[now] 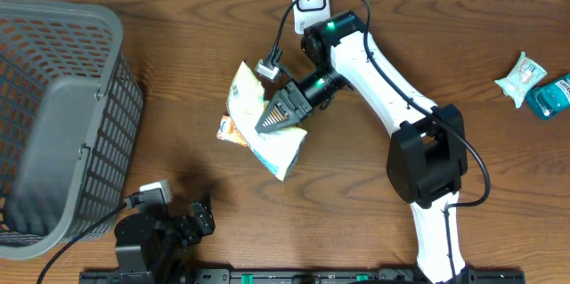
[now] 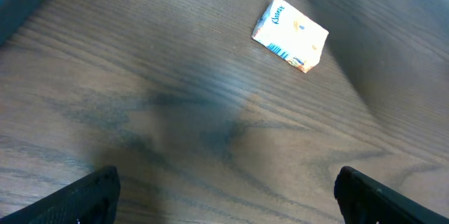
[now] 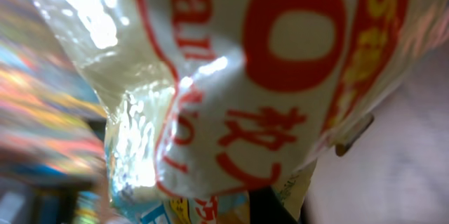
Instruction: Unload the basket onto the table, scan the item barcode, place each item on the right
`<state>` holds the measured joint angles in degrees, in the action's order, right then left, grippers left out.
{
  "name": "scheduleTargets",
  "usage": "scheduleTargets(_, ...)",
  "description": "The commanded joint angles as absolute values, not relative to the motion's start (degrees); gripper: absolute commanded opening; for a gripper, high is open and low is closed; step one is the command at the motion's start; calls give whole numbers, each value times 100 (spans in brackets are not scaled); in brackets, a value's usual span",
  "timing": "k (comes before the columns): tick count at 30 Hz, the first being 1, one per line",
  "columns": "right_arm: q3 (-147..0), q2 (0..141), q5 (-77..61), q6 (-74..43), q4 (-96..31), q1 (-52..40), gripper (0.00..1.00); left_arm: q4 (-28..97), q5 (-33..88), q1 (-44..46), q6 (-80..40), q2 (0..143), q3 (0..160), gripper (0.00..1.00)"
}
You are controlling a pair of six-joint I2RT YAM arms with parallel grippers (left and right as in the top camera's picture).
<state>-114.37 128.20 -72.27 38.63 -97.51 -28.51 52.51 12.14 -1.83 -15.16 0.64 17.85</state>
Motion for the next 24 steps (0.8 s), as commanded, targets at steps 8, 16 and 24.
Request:
scheduleTargets(8,-11397,12704,-6263,6281,-9751,-3538,1,5271,1284,-202,-1463,60,1756,98)
scheduleTargets(16,-11397,12702,-7168,7183,-9751,-3883,1,5271,1284,-202,-1463,60,1756,98)
scheduleTargets(24,-11397,12702,-7660,7290,-9751,-3649,1,5271,1286,-202,-1463,60,1758,98)
